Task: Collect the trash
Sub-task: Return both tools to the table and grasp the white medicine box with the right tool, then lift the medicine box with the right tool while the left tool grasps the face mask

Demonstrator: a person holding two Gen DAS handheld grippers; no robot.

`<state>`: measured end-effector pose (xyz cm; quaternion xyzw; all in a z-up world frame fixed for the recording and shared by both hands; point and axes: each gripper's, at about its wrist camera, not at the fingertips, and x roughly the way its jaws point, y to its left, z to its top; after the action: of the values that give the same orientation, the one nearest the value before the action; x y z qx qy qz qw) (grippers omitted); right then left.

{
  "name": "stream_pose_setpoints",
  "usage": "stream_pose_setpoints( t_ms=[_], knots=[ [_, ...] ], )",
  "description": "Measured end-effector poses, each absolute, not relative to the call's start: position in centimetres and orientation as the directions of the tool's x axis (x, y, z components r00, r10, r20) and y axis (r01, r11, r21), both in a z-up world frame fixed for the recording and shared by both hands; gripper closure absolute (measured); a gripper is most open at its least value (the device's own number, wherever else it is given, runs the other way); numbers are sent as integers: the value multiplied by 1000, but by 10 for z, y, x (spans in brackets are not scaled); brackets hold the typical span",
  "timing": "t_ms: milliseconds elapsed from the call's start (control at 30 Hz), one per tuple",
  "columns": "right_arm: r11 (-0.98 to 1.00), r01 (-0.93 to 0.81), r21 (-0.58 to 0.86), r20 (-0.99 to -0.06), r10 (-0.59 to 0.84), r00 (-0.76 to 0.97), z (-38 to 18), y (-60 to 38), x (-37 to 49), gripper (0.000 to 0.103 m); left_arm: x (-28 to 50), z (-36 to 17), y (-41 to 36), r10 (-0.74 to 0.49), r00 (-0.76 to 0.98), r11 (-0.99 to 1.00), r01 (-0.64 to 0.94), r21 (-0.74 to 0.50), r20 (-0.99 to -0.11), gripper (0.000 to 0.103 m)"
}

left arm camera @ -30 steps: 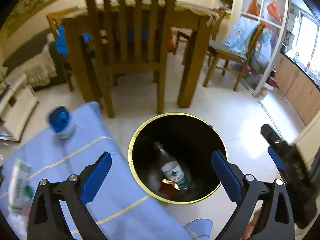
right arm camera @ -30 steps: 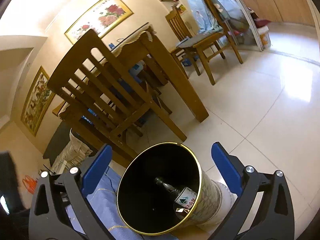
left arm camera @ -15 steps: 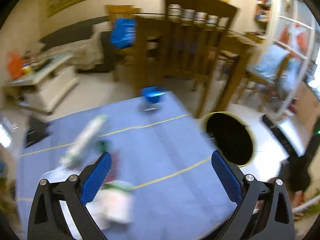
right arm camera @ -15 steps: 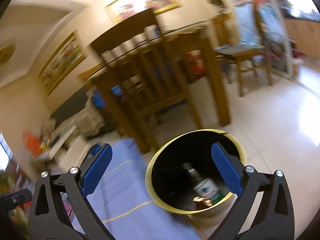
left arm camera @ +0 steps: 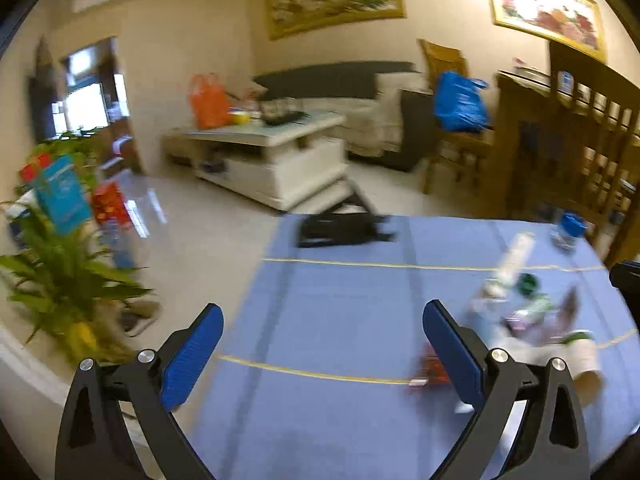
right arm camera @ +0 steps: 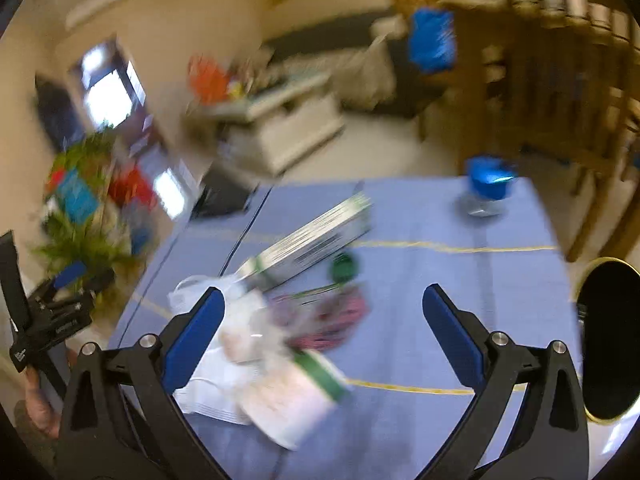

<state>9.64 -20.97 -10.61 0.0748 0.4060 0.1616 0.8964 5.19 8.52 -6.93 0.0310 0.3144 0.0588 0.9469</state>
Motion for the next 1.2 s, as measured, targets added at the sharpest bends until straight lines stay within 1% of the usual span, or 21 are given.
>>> stream_pose_setpoints(
  t_ms=[67, 100, 167, 233, 267, 300, 333, 367, 533, 567, 633, 700, 733, 767, 833, 900, 967, 1000, 1033, 1133, 1200],
  knots=[
    [923, -185, 336, -737, 380, 558, -113, -200, 122, 5, 51, -72, 101, 184, 799, 982, -130, 135, -572, 6],
    [899, -152, 411, -739, 426, 522, -117, -195, 137, 5, 51, -73, 105, 196, 796, 980, -139, 143, -572, 6],
    [852, -113, 511, -718, 495, 489, -119, -187, 165, 5, 49, -79, 118, 179, 793, 984, -132, 123, -582, 6],
    [851, -44, 524, -744, 482, 463, -125, -180, 185, 5, 49, -83, 125, 154, 785, 988, -124, 91, -600, 6],
    [848, 13, 531, -762, 470, 446, -131, -179, 199, 8, 49, -87, 126, 138, 779, 990, -117, 74, -612, 6],
    [855, 54, 516, -782, 444, 436, -136, -178, 209, 17, 50, -90, 128, 127, 772, 992, -113, 62, -623, 6],
    [867, 85, 491, -804, 414, 427, -141, -179, 219, 24, 49, -92, 131, 121, 768, 992, -111, 56, -629, 6],
    [875, 109, 472, -820, 391, 419, -145, -181, 226, 35, 49, -95, 133, 116, 765, 993, -108, 51, -633, 6],
    [888, 219, 404, -881, 312, 356, -174, -183, 259, 40, 45, -101, 133, 109, 760, 994, -103, 46, -640, 6],
    [887, 235, 397, -886, 304, 352, -179, -184, 262, 43, 45, -102, 132, 107, 760, 994, -102, 45, -641, 6],
    [868, 237, 437, -871, 343, 353, -185, -185, 271, 60, 44, -104, 133, 100, 762, 995, -95, 43, -640, 6],
    [857, 223, 465, -855, 371, 362, -184, -187, 272, 72, 43, -103, 130, 86, 763, 996, -81, 36, -640, 6],
    [853, 206, 480, -845, 385, 371, -179, -189, 270, 74, 43, -102, 128, 66, 765, 998, -63, 27, -640, 6],
    [848, 193, 494, -834, 398, 382, -176, -190, 263, 75, 42, -101, 125, 47, 768, 999, -45, 19, -639, 6],
    [803, 169, 571, -780, 467, 417, -166, -201, 249, 76, 39, -98, 117, -3, 776, 1000, 3, -1, -630, 6],
    [751, 145, 644, -713, 521, 470, -152, -217, 235, 76, 34, -93, 105, -80, 786, 997, 75, -34, -612, 6],
    [727, 121, 676, -664, 531, 527, -137, -236, 219, 76, 28, -89, 87, -195, 783, 980, 186, -77, -590, 6],
    [719, 108, 687, -640, 527, 559, -129, -247, 210, 76, 26, -88, 78, -231, 776, 970, 227, -81, -587, 6],
    [712, 103, 695, -617, 516, 594, -121, -263, 196, 76, 24, -89, 65, -252, 765, 962, 264, -68, -593, 6],
    [684, 84, 724, -553, 504, 663, -109, -299, 168, 76, 25, -98, 37, -245, 747, 952, 306, -7, -618, 6],
    [686, 71, 724, -527, 484, 699, -105, -325, 141, 76, 31, -103, 26, -269, 725, 940, 341, -10, -634, 6]
  ],
)
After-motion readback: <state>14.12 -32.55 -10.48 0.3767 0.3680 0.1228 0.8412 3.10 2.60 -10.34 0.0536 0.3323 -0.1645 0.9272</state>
